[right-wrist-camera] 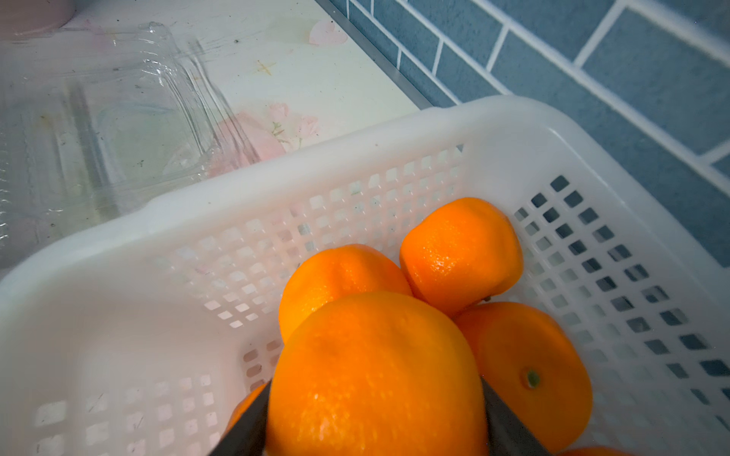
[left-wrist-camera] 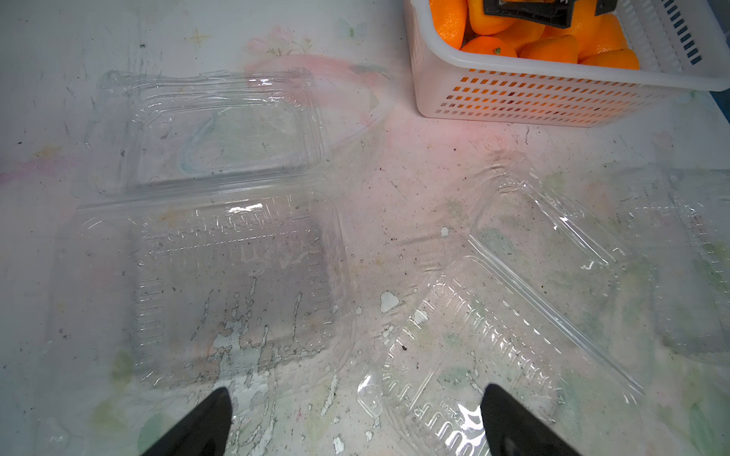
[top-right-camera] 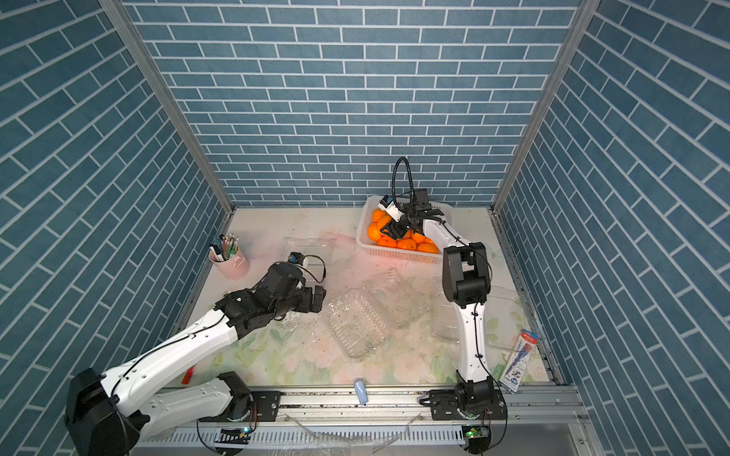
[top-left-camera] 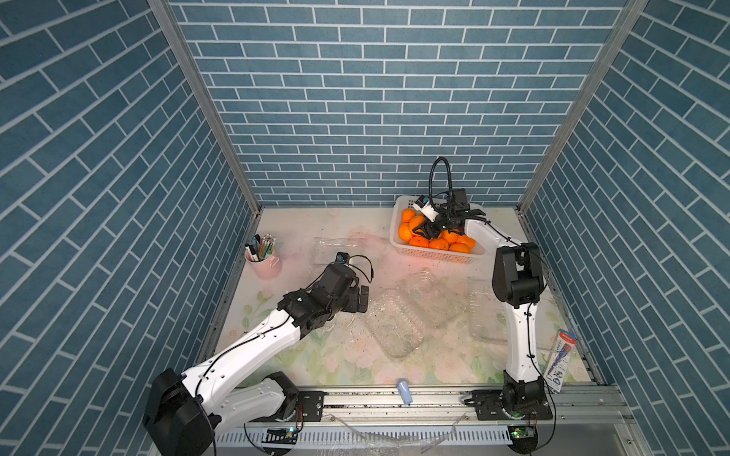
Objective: Take oranges out of containers
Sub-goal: Place the orange in the basket.
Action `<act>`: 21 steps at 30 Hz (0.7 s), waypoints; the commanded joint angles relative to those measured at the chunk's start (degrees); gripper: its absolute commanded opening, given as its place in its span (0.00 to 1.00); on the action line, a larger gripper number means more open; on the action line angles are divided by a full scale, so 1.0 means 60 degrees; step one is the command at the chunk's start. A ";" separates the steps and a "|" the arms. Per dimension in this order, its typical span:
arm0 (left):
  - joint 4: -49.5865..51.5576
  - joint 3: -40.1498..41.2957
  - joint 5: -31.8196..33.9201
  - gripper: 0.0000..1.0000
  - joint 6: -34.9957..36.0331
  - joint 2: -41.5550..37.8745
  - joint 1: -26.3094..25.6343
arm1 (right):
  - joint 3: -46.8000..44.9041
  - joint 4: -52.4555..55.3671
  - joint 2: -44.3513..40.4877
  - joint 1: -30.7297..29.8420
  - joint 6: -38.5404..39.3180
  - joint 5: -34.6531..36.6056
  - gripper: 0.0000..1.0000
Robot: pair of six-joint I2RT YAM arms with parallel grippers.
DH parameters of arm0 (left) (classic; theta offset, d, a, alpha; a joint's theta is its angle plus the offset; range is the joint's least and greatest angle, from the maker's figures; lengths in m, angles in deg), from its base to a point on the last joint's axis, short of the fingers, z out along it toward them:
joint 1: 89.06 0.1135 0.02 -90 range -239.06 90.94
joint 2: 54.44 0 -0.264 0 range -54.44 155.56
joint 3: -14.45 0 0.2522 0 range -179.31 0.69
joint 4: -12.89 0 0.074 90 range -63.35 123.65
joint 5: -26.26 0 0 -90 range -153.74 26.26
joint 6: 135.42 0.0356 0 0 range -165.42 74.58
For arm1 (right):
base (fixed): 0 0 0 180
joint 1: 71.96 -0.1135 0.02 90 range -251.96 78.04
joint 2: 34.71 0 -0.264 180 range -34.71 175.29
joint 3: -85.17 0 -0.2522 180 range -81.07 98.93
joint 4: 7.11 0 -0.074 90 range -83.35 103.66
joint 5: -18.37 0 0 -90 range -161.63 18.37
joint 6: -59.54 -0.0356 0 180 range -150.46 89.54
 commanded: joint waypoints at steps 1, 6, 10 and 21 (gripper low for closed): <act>0.0193 -0.0255 -0.0005 0.99 0.0058 0.0082 0.0058 | 0.0338 -0.0004 0.0345 0.0013 0.0610 0.0186 0.70; 0.0123 -0.0295 -0.0018 0.99 0.0068 0.0200 0.0051 | 0.0333 0.0105 0.0113 -0.0006 0.0523 0.0240 0.83; 0.0003 -0.0401 -0.0148 0.99 0.0073 0.0437 0.0054 | -0.0014 -0.0019 -0.0374 -0.0005 0.0686 0.0146 0.91; -0.0099 -0.0404 -0.0247 0.99 0.0074 0.0460 0.0058 | -0.0386 0.0082 -0.1780 -0.0027 -0.0194 -0.1028 0.91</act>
